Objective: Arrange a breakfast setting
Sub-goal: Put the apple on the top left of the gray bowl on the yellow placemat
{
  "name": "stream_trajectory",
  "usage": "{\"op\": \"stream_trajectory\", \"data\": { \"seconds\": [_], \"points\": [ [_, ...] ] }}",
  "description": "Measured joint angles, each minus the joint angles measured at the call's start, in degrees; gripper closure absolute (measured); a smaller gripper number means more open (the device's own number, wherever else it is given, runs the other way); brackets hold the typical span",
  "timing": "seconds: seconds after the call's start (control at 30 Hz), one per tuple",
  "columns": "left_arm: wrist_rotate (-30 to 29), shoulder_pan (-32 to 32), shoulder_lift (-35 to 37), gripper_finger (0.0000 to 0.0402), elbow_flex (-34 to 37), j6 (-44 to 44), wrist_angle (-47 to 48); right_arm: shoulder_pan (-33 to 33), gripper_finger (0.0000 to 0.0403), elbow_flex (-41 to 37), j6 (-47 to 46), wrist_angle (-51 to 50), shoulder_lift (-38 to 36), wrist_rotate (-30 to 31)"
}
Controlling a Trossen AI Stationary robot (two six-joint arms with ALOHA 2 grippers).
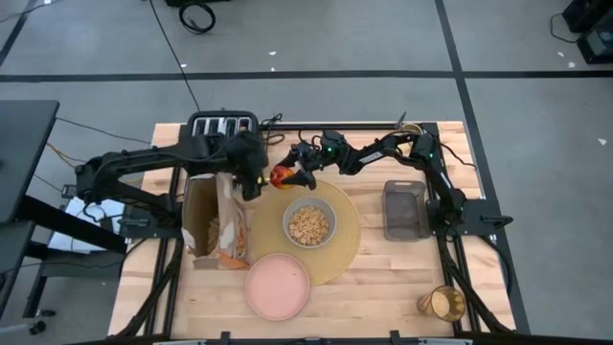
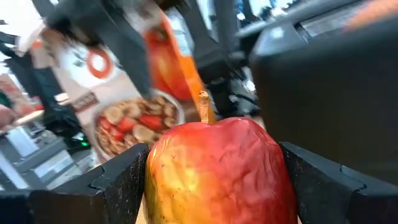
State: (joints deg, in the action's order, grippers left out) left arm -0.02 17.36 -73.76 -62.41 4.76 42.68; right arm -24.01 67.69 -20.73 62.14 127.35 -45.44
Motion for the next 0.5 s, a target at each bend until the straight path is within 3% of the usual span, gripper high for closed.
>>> {"op": "stream_trajectory", "data": {
  "seconds": [0.23, 0.5],
  "points": [
    [-0.03, 0.82, -1.03, 0.0132, 5.6, 2.51, -10.5, -0.01, 0.0075, 0.04, -3.44, 5.37, 0.0, -3.56],
    [2.79, 0.81, -0.94, 0.0202, 5.72, 3.41, -12.74, -0.02, 0.0075, 0.04, -3.68, 5.49, 0.0, -3.71]
  ]
}}
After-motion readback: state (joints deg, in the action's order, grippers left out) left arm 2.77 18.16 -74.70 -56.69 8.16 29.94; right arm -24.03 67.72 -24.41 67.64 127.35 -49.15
